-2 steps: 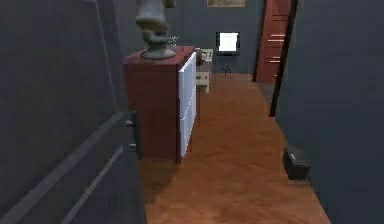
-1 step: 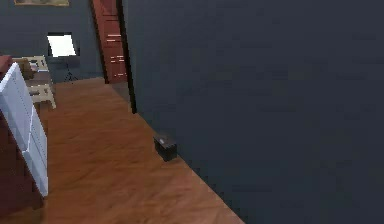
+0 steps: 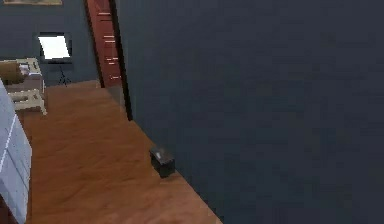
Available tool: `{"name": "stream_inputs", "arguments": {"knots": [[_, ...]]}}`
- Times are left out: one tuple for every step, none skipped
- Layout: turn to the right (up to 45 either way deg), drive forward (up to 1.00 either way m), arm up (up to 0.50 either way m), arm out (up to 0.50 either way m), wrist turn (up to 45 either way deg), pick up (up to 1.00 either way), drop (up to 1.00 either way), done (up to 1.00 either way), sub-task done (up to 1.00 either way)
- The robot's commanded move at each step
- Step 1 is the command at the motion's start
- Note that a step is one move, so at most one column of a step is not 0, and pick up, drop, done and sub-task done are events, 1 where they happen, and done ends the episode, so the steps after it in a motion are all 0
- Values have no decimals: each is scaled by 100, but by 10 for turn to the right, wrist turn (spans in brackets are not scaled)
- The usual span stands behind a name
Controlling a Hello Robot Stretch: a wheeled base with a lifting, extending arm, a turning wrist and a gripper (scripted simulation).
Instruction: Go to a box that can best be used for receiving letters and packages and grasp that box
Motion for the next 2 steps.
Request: {"name": "stream_inputs", "arguments": {"knots": [[-240,0,0,0,0,0,0,0,0],[0,100,0,0,0,0,0,0,0]]}}
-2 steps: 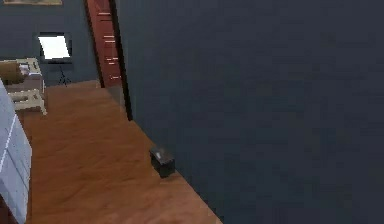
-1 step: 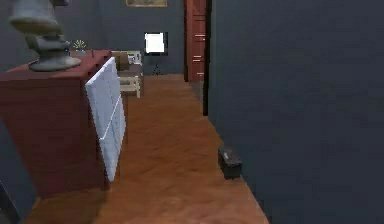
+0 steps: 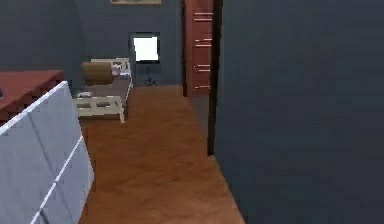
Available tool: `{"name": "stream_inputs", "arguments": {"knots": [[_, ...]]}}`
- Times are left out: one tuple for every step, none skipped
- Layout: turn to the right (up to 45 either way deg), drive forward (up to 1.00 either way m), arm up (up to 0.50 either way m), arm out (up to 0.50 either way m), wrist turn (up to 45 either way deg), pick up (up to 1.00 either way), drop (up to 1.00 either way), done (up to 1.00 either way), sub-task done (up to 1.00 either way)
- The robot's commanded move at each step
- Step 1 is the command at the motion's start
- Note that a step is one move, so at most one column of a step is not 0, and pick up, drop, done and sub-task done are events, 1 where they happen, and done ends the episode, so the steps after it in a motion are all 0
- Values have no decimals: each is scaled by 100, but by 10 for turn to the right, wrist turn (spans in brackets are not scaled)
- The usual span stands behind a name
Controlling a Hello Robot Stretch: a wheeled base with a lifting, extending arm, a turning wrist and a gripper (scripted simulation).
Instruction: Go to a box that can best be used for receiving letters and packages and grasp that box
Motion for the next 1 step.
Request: {"name": "stream_inputs", "arguments": {"knots": [[-30,0,0,0,0,0,0,0,0]]}}
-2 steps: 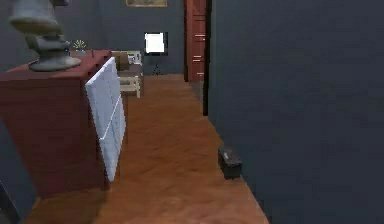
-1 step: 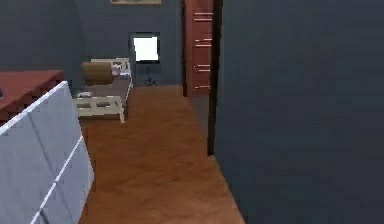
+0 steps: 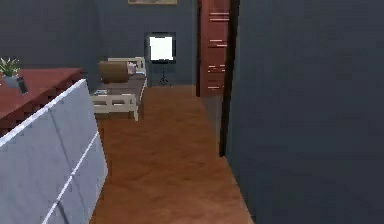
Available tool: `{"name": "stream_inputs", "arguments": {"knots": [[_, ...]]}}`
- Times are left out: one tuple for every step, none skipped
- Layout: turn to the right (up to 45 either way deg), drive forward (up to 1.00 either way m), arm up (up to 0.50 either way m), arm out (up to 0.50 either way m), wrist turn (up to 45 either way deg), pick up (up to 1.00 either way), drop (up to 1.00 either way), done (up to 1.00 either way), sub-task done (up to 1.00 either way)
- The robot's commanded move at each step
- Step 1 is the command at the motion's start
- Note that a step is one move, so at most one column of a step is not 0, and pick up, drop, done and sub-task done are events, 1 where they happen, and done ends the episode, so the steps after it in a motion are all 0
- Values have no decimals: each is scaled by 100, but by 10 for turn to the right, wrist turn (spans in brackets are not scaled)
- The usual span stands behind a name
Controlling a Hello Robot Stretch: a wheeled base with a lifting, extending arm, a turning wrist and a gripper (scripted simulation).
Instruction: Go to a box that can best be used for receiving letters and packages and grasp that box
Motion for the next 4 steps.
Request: {"name": "stream_inputs", "arguments": {"knots": [[0,90,0,0,0,0,0,0,0],[-60,0,0,0,0,0,0,0,0],[0,100,0,0,0,0,0,0,0],[-60,0,0,0,0,0,0,0,0]]}}
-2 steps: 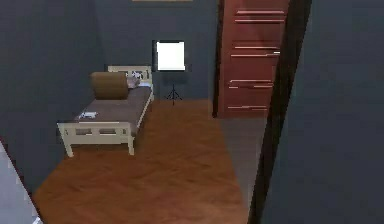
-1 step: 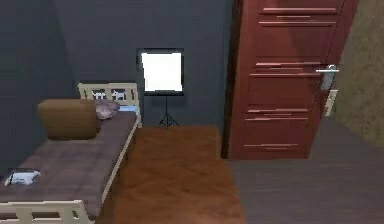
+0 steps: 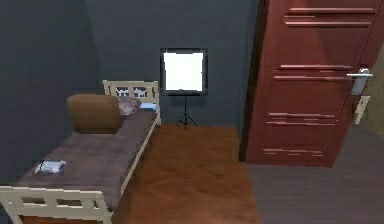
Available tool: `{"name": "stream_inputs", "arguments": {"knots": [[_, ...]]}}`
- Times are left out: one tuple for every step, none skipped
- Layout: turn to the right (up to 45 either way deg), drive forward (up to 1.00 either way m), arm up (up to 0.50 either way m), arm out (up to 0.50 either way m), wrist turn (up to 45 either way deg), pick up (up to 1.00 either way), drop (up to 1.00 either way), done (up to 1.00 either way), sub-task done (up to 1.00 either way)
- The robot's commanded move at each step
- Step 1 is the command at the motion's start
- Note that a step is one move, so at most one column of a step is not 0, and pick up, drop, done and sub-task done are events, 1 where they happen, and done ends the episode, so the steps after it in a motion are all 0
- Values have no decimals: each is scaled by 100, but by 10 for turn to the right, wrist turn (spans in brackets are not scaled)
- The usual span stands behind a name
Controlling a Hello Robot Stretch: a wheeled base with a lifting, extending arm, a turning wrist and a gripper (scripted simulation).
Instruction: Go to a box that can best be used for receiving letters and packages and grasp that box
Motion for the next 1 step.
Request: {"name": "stream_inputs", "arguments": {"knots": [[0,20,0,0,0,0,0,0,0]]}}
